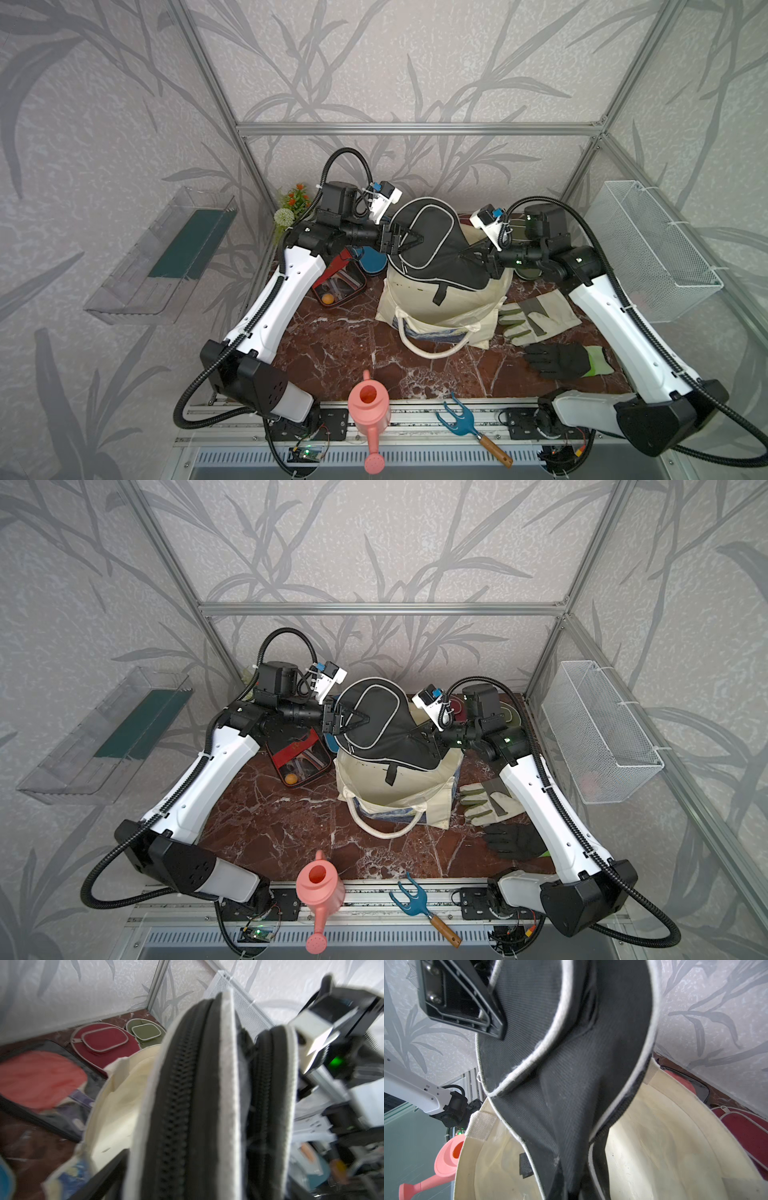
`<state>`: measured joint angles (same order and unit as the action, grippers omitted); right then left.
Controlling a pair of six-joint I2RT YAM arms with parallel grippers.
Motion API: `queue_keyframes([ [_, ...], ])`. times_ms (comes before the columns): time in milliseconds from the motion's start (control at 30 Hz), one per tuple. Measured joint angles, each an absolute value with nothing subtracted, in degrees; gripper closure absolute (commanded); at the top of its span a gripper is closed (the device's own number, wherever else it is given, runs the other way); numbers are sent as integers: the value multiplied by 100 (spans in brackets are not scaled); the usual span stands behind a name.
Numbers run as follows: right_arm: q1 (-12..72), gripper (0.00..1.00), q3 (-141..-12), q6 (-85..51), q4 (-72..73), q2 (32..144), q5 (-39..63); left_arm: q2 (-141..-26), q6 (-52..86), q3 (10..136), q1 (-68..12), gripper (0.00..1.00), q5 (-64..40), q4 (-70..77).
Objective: Remove the ping pong set from the canvas bag
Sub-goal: Pick up the ping pong set from the canvas bag.
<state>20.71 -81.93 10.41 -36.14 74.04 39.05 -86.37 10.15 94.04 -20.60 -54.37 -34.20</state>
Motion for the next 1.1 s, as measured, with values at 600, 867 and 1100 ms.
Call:
queue_keyframes([
  [600,757,1,-7898,336,-2727,7297,5841,-8709,-14,9411,-2196,100,-5706,-4254],
  [867,1297,1,-7898,617,-2967,7459,6407,-8892,-447,10012,-2132,100,-6217,-4466],
  [1100,1498,31,-7841,729,-2987,7931,6464,-9437,-980,10978,-2139,100,-6919,-5013],
])
